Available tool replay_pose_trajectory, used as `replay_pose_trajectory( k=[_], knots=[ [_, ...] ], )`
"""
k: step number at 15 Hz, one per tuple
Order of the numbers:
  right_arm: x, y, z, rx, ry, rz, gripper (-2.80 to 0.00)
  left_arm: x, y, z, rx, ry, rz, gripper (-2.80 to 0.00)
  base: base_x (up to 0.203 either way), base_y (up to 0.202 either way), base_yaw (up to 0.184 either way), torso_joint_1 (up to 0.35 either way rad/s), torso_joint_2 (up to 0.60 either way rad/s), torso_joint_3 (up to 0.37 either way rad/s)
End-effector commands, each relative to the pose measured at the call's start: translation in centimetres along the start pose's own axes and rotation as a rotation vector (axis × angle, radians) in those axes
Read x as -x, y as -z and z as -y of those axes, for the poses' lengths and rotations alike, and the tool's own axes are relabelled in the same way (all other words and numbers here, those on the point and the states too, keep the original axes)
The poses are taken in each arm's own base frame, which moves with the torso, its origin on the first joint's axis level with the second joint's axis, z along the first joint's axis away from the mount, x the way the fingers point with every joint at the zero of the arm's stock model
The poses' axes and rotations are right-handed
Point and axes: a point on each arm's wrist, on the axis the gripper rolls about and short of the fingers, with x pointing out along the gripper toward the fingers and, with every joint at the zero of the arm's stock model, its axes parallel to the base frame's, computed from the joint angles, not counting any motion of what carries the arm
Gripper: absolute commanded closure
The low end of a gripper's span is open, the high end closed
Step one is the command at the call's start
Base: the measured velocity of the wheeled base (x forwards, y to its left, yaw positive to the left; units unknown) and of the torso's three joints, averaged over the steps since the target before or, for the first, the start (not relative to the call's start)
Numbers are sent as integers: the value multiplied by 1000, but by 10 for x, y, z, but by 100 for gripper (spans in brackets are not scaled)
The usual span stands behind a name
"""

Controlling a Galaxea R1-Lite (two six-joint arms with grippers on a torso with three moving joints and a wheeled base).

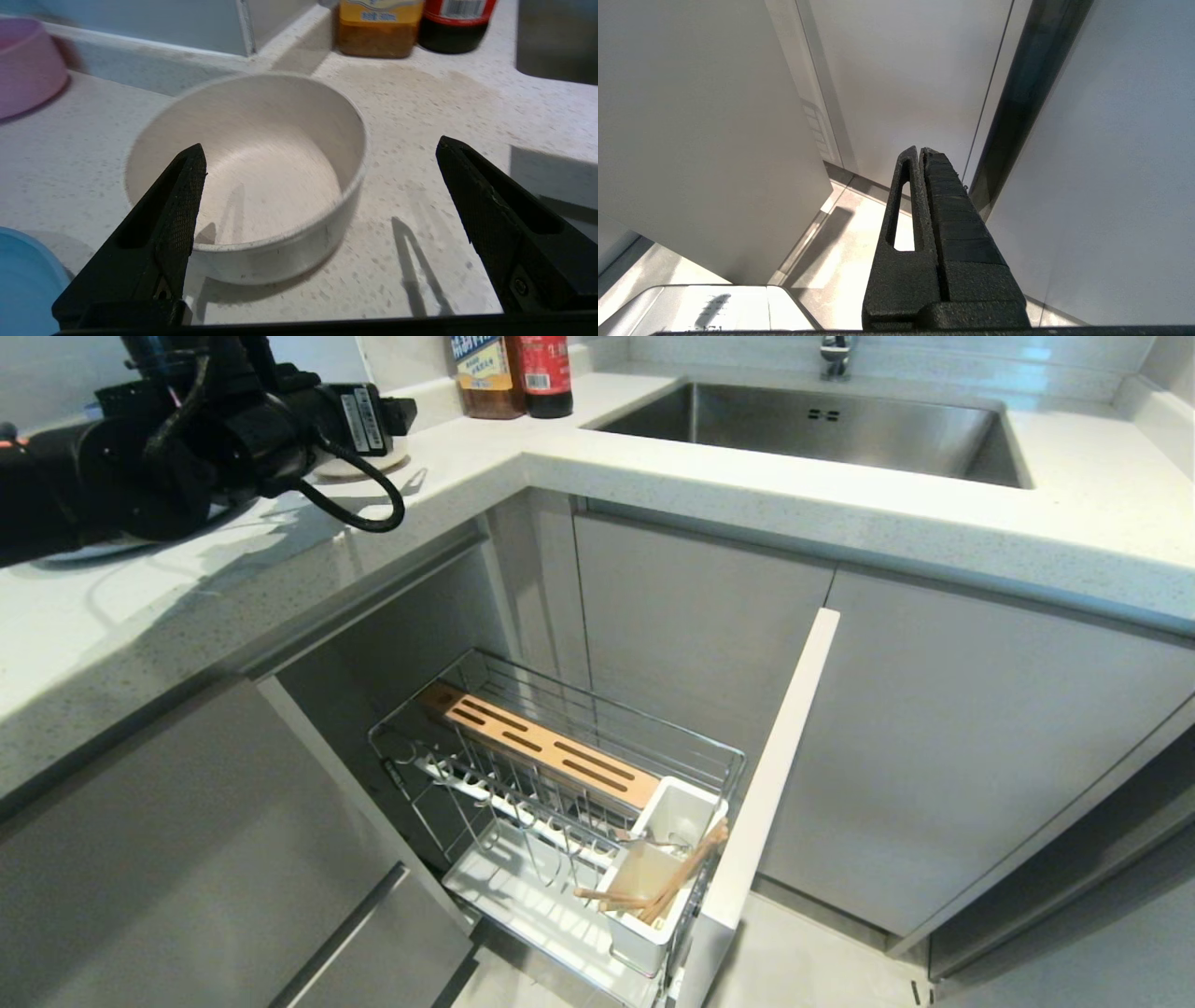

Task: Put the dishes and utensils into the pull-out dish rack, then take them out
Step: Pick up the bowl and place it in the cupboard

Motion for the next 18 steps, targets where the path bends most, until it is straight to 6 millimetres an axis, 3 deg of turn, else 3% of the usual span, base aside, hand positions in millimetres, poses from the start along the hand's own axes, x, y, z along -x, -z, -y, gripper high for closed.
replay_pose_trajectory(
  k=[1,18],
  knots=[
    [0,0,0,0,0,-3,0,2,0,0,5,28,-19,-280,0,0,0,0,0,0],
    [0,0,0,0,0,-3,0,8,4,-3,44,57,-115,-280,0,0,0,0,0,0]
  ],
)
